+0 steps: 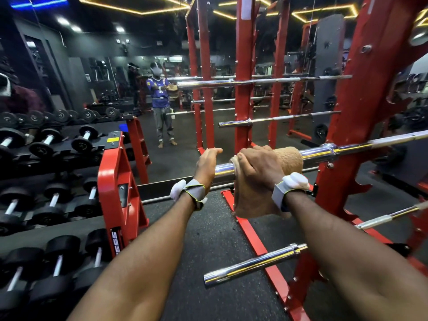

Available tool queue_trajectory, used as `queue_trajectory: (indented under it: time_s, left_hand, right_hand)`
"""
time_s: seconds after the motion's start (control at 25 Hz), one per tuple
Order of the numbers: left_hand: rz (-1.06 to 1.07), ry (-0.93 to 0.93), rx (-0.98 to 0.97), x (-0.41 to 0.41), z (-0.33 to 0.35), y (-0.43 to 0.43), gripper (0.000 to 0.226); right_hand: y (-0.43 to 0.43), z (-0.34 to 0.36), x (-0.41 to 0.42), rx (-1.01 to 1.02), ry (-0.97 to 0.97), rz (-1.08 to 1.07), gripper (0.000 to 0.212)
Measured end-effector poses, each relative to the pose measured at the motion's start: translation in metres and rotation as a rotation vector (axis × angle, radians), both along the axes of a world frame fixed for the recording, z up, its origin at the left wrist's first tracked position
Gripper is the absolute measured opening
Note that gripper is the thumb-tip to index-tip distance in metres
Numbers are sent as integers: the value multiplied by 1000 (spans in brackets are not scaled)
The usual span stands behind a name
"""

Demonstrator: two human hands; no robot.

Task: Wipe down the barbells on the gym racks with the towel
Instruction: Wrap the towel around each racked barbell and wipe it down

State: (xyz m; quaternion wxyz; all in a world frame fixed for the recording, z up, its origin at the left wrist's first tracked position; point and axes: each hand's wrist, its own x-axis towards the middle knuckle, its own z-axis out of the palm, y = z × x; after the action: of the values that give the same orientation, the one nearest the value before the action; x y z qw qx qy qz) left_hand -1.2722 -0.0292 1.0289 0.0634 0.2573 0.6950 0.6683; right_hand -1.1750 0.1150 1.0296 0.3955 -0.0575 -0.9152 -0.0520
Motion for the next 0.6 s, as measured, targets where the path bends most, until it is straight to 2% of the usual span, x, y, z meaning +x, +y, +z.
queue_trajectory:
  time_s: [0.24, 0.32, 0.44, 0.48, 0.6]
  left_hand:
    - [16, 12, 6, 4, 2, 3, 28]
    - [28, -2, -19, 6, 5, 2, 25]
    - [-7, -155, 3, -5, 0, 3, 22]
    - [-23, -149, -3, -5, 1, 3, 24]
    - [-6, 21, -77, 2, 3, -2, 31]
  right_hand:
    - [-38, -5, -10, -63, 123, -213, 41]
    - [-58, -10, -15, -44, 161, -187, 35]
    - [-71, -18, -18, 23, 203, -64, 29]
    - [-66, -20, -15, 72, 191, -14, 29]
    - [-24, -19, -3, 157, 116, 82, 37]
